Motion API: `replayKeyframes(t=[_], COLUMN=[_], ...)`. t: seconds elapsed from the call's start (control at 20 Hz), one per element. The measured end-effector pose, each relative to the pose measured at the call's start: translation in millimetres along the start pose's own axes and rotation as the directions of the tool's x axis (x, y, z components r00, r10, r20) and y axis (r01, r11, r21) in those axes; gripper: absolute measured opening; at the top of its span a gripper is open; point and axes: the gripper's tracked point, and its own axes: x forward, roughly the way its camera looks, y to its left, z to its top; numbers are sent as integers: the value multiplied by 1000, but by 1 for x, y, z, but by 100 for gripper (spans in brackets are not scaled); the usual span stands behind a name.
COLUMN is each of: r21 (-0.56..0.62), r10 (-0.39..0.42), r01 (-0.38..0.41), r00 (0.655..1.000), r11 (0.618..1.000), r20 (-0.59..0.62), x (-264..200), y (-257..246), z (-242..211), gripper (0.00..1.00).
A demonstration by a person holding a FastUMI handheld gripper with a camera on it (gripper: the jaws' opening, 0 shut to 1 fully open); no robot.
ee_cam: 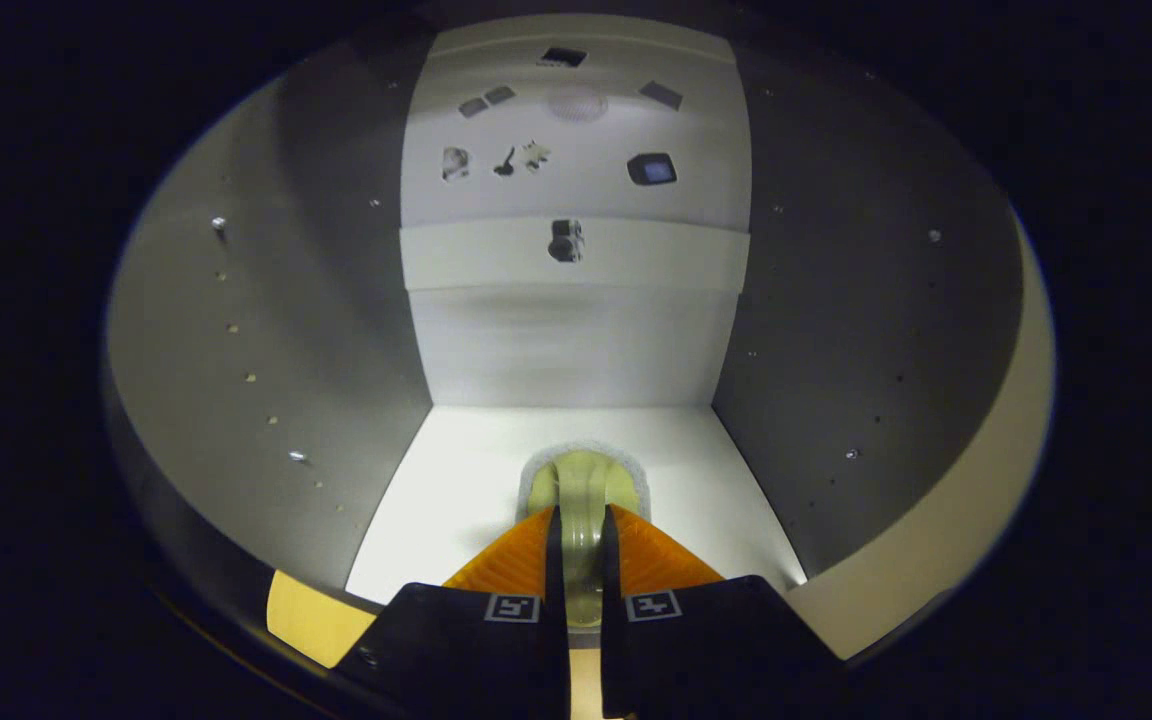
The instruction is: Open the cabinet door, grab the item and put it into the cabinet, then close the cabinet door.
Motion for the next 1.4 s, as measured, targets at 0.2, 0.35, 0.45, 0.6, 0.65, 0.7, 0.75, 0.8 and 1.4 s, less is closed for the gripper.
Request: replayKeyframes(t=[0.2, 0.35, 0.45, 0.6, 0.65, 0.7, 0.75, 0.8, 1.4], r21=[0, 2, 12, -2, -14, -26, -37, -43, 7], r10=[-19, -28, -37, -50, -47, -41, -40, -42, -127], r01=[19, 29, 38, 50, 46, 40, 38, 40, 133], r00=[998, 997, 997, 997, 997, 998, 998, 999, 927], r11=[1000, 1000, 999, 999, 999, 999, 999, 998, 991], r20=[-53, -69, -68, -59, -57, -54, -44, -29, 352], x=[37, 53, 59, 63, 62, 59, 57, 53, -87], y=[-8, -10, -10, -10, -8, -7, -5, -5, -28], z=[-8, -12, -11, -11, -11, -12, -10, -7, 78], gripper=[16, 18, 21, 26, 26, 30, 44, 58, 98])
